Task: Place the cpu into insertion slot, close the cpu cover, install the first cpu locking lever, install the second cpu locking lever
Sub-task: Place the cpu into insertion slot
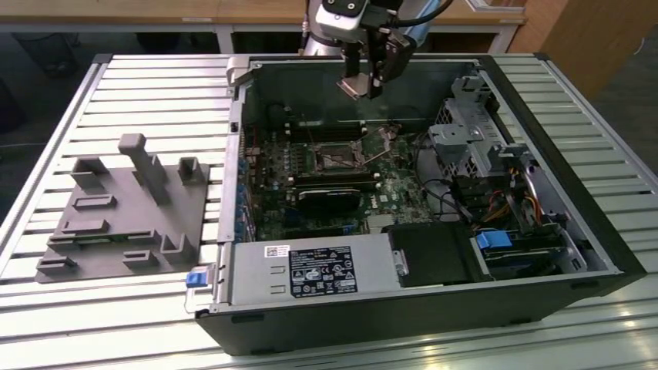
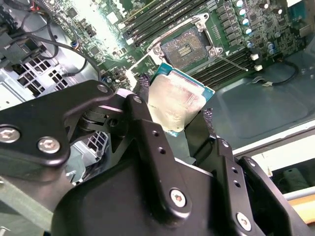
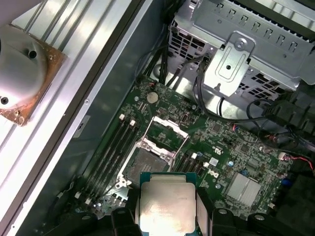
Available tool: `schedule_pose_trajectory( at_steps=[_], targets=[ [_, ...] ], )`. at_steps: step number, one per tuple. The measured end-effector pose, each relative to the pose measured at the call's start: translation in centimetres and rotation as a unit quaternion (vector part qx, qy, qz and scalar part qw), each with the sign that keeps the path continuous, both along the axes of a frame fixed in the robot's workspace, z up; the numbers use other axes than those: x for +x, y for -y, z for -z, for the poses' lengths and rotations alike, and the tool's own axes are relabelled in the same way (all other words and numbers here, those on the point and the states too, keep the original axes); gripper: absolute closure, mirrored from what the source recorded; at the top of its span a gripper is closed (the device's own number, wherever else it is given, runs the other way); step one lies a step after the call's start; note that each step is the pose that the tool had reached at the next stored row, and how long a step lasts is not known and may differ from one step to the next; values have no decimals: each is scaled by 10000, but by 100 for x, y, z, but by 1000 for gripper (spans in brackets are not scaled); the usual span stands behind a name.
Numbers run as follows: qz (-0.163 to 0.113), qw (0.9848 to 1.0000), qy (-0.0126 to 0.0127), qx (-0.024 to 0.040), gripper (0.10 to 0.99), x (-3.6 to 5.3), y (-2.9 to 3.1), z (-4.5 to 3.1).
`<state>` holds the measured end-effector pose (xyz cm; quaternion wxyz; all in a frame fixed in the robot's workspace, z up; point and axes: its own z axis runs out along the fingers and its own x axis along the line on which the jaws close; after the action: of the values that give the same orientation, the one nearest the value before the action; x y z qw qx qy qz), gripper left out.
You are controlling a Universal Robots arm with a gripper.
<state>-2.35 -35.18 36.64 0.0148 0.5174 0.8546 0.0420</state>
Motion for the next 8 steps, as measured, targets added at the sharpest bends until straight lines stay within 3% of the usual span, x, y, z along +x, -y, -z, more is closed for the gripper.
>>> schedule_pose_trajectory(
  at_steps=[8],
  targets=[
    [248,9997,0,0,545,-2,0,7]
  ],
)
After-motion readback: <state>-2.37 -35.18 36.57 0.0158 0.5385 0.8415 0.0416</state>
